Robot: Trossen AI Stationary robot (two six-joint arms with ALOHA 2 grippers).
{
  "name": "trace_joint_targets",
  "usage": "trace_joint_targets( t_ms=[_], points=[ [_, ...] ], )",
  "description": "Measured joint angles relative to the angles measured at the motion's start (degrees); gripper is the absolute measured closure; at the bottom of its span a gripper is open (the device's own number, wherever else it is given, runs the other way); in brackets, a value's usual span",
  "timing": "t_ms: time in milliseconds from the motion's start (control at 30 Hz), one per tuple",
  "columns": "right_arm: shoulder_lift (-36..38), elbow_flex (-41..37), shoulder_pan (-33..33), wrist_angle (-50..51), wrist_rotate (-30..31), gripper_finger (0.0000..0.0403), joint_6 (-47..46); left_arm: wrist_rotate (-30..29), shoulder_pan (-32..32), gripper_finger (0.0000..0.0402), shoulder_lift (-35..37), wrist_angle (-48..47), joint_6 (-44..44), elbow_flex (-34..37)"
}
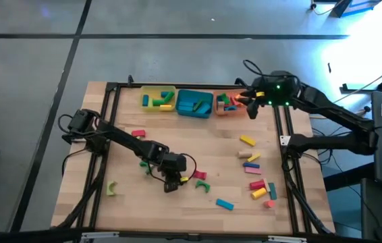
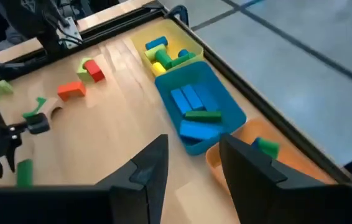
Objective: Sort blocks by size
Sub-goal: Put the green rectangle block into the blue bin
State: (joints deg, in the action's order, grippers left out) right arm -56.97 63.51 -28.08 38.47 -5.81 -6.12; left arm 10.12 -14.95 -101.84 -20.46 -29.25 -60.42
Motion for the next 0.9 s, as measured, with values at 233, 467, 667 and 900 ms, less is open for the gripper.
trace_joint_targets(
  t_ms=[233, 467, 667, 900],
  points=[
    [0.2, 0.0, 0.0, 4.1, -5.6, 0.0255, -1.1, -1.1, -0.7, 0.0279, -0.1, 0.0, 4.1, 0.0],
    [0.2, 0.0, 0.0, 4.2, -6.9, 0.0255, -1.1, -2.0, -0.5, 0.0254, -0.2, 0.1, 5.3, 0.0],
    [0.2, 0.0, 0.0, 4.8, -6.9, 0.0255, -1.1, -3.0, -0.6, 0.0237, -0.3, 0.1, 8.2, 0.0],
    [0.2, 0.0, 0.0, 5.1, -8.5, 0.0255, -1.1, -10.3, -1.0, 0.0233, -0.4, 0.1, 11.7, 0.0]
  ],
)
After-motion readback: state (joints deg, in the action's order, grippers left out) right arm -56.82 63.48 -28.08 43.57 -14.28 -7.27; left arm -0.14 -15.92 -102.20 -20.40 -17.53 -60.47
